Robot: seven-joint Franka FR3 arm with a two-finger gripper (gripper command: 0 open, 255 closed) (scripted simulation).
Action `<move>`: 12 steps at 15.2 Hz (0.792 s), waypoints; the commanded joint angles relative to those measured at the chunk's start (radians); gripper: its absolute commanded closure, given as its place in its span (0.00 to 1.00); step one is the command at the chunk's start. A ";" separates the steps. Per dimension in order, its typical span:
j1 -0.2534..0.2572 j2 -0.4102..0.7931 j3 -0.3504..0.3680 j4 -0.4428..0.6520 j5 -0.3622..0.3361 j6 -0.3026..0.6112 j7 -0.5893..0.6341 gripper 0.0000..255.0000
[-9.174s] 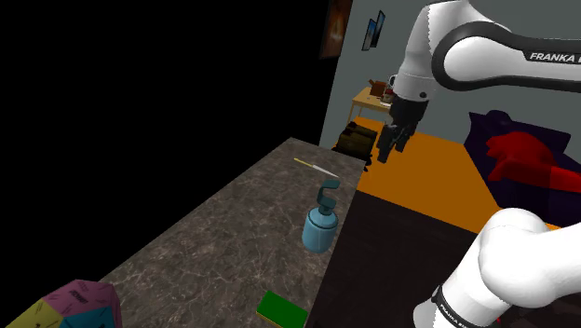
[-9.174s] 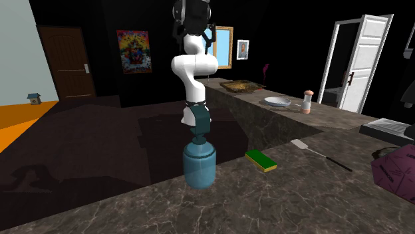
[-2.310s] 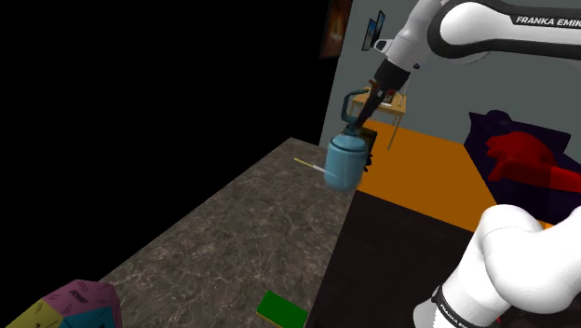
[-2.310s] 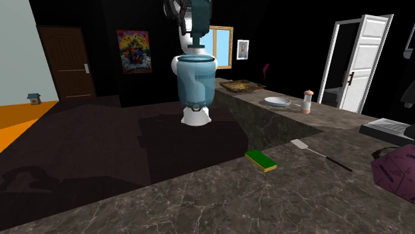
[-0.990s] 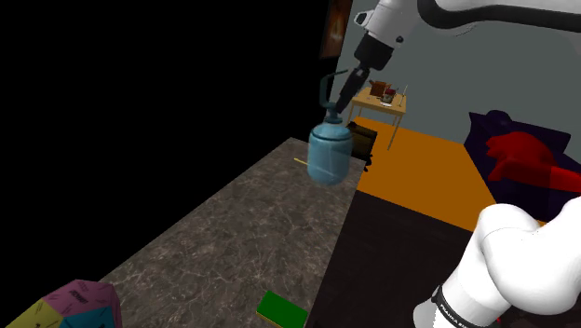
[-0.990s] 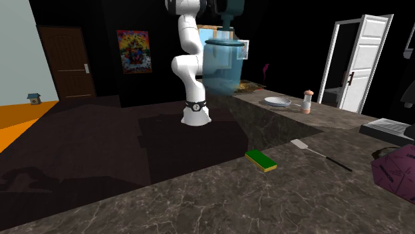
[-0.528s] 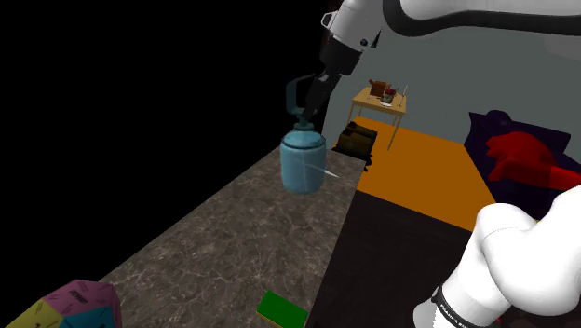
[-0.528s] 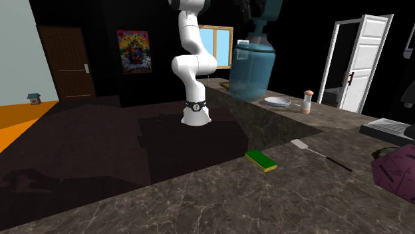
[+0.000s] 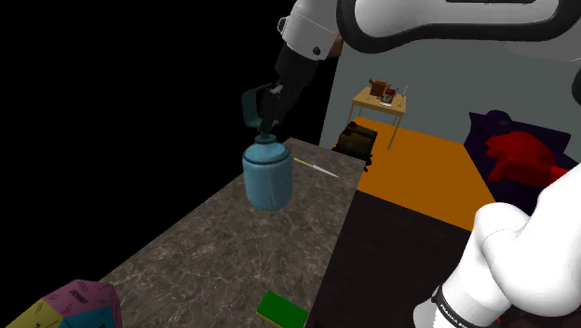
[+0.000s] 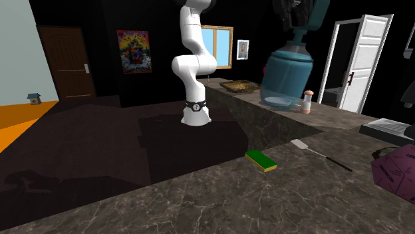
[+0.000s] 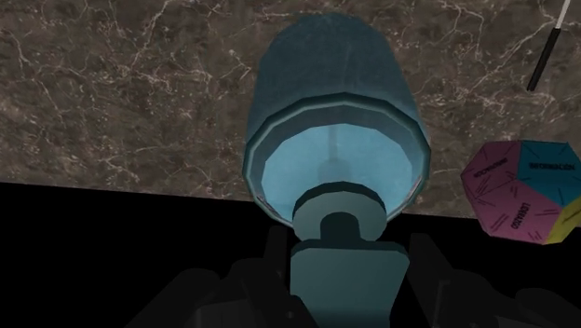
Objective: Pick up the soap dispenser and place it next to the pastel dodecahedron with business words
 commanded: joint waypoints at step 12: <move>0.108 0.423 0.128 0.416 -0.147 -0.016 0.263 1.00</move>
